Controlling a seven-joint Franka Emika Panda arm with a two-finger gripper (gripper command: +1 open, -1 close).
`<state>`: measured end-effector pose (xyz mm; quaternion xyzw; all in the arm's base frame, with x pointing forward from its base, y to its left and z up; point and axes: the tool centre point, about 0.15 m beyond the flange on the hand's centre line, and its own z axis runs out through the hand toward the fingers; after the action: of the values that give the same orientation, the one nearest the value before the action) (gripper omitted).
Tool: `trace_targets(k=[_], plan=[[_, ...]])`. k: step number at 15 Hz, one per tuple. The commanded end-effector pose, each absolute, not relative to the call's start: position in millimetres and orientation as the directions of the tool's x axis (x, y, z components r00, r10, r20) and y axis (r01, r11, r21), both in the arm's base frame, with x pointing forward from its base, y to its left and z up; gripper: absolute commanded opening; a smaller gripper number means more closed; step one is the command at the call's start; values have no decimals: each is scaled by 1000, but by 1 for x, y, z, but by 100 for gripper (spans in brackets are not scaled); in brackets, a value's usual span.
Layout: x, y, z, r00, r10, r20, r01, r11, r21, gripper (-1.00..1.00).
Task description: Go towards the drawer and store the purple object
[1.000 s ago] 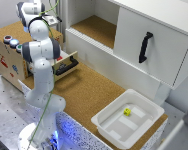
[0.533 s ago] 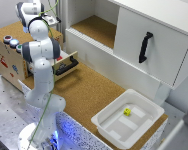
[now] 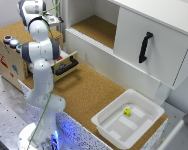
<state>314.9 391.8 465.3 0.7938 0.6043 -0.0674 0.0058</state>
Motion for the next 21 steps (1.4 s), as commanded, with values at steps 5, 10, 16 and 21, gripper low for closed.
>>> trace_targets(k=[5, 10, 16, 21], plan=[[291, 328, 411, 330, 944, 22, 939, -326, -115, -100], [337, 329, 378, 314, 949, 24, 947, -311, -86, -100], [380, 339, 356, 286, 958, 26, 957, -284, -60, -100], [397, 348, 341, 245, 969, 2, 968, -245, -55, -100]])
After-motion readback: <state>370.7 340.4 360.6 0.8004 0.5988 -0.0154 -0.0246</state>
